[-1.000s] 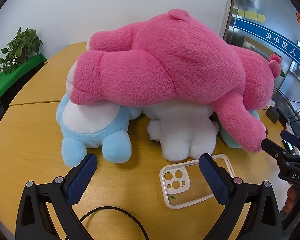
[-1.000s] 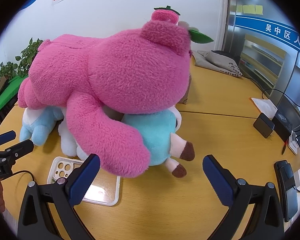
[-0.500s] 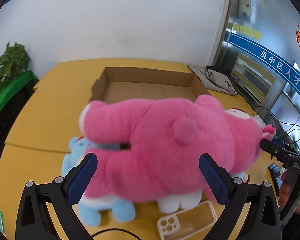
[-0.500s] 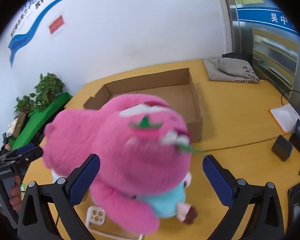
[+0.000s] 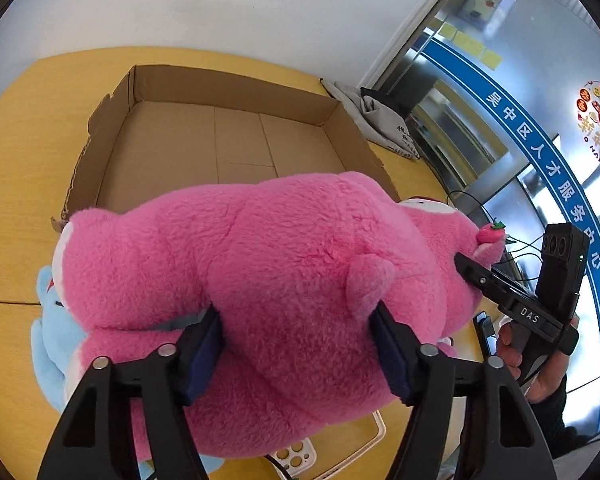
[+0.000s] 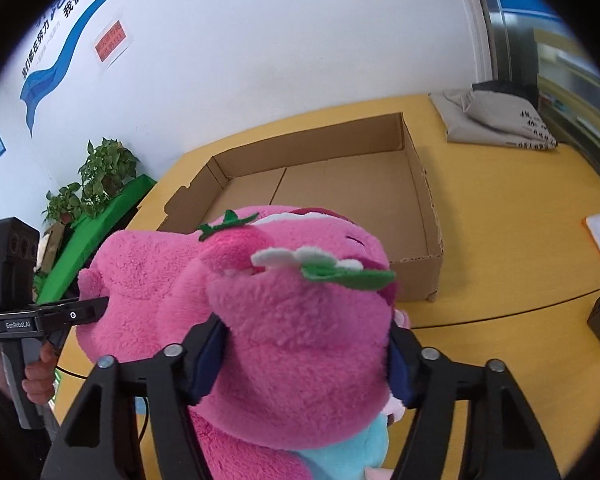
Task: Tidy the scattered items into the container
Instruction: 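Lift the pink bear with both grippers and carry it over the box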
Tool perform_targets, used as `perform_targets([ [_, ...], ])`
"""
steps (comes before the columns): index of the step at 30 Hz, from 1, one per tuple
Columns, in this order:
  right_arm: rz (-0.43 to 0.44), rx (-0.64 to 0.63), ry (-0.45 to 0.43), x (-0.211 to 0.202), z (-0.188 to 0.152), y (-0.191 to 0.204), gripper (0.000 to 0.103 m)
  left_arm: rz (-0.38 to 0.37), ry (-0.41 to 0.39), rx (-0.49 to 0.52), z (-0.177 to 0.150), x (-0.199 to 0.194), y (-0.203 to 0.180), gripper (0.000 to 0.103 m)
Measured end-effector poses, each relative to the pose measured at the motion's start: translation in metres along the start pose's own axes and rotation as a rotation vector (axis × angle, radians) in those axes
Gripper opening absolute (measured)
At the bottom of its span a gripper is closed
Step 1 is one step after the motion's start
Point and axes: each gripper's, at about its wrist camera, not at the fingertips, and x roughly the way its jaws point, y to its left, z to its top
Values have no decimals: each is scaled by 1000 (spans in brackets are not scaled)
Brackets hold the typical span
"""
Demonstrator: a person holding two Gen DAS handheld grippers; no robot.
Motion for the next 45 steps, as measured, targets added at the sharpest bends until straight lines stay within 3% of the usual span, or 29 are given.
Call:
perform_targets([
  [6,-6,-33,-90,-26,10,15,51,-34,-40,20,2,-19,-12,49],
  [10,-10,-53,-161,-37,32,23,50,-41,-85,30,18,-30,-16,46],
  [16,9,-31,-250,-21,99,16,50,-16,-186,99,103,-44,-14,45],
  [21,-16,-20,-318,20,171,-1,50,-21,-216,131,191,-20,-3,46],
  [24,-27,7,-315,58,197,-20,51,-26,-210,124,229,9,7,46],
  [28,-64,24,-276,131,210,-54,51,-24,-133,72,256,79,40,46],
  [31,-114,79,-139,194,200,-80,53,20,-7,-9,259,152,78,42],
  [32,-130,99,-92,215,196,-89,53,44,45,-34,256,174,87,26],
  [35,-215,136,17,245,179,-103,56,27,102,-38,245,210,96,26],
  [38,-206,149,33,239,178,-111,66,56,91,-4,246,203,89,28],
  [40,-195,171,48,233,180,-116,74,78,82,-9,247,192,86,34],
  [43,-203,175,35,215,178,-114,75,156,26,-3,242,161,80,42],
  [45,-224,159,-1,193,179,-108,78,191,-24,15,229,128,76,55],
])
